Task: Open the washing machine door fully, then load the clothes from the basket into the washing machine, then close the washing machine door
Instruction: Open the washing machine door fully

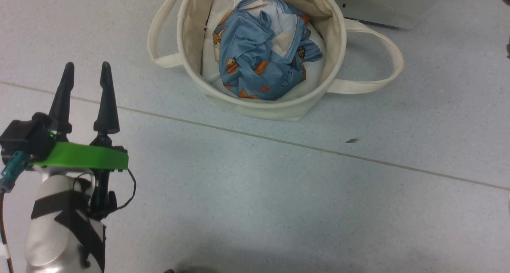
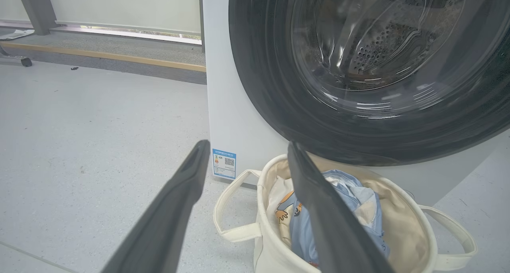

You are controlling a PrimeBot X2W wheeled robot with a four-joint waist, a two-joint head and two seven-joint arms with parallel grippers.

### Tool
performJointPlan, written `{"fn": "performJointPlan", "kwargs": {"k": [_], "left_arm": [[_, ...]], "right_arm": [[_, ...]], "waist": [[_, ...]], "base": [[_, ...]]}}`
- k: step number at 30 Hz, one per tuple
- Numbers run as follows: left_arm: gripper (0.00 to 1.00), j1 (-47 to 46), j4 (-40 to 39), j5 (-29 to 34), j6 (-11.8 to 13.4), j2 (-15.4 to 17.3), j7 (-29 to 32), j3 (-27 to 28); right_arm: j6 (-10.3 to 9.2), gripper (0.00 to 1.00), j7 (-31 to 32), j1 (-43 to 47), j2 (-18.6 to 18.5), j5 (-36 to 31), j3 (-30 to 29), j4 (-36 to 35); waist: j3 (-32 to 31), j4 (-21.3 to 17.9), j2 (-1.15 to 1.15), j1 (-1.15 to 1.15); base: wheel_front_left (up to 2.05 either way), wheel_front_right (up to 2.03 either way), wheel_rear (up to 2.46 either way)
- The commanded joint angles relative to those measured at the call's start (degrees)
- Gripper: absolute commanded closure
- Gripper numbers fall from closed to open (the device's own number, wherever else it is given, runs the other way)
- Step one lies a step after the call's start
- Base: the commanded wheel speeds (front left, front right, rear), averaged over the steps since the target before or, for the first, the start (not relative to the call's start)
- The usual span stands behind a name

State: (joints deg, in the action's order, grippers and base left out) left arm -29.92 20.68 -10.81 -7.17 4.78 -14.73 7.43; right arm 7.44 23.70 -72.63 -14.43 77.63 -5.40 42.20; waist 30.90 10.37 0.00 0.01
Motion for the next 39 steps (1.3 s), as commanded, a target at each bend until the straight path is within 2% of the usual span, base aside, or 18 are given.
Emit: {"fn": "performJointPlan", "kwargs": {"k": [1,7,14,26,30,39], "left_arm": [[0.00,0.24,-1.37,-0.03,-0.32,1.86,-0.27,1.96],[0.00,0.27,-0.89,0.15,-0.32,1.82,-0.27,2.19],[0.00,1.12,-0.14,0.40,-0.32,1.79,-0.27,3.00],[0.00,4.88,1.91,1.54,-0.32,3.01,-0.27,3.91],[0.00,6.87,2.58,1.73,-0.32,3.29,-0.27,5.14],[0.00,10.68,3.50,2.35,-0.32,3.69,-0.27,7.29]], "right_arm": [[0.05,1.00,1.14,-2.63,1.64,-0.49,1.44,-1.93],[0.05,1.00,2.38,-4.94,2.16,-1.21,1.76,-0.35],[0.05,1.00,8.17,-4.80,2.82,-1.97,3.68,2.34],[0.05,1.00,16.10,4.83,3.85,-2.32,6.23,1.32],[0.05,1.00,19.30,7.82,4.98,0.02,5.25,-0.16],[0.05,1.00,24.51,14.35,6.94,-1.59,7.81,-2.40]], "waist": [[-0.07,0.03,0.00,-0.01],[-0.48,0.21,0.00,-0.01],[-2.50,-0.39,0.00,-0.01],[-10.30,-3.13,0.00,-0.01],[-13.12,-3.76,0.00,-0.01],[-19.86,-3.56,0.00,-0.01]], "base": [[0.00,0.00,0.00],[0.00,0.00,0.00],[0.00,0.00,0.00],[0.00,0.00,0.00],[0.00,0.00,0.00],[0.00,0.00,0.00]]}}
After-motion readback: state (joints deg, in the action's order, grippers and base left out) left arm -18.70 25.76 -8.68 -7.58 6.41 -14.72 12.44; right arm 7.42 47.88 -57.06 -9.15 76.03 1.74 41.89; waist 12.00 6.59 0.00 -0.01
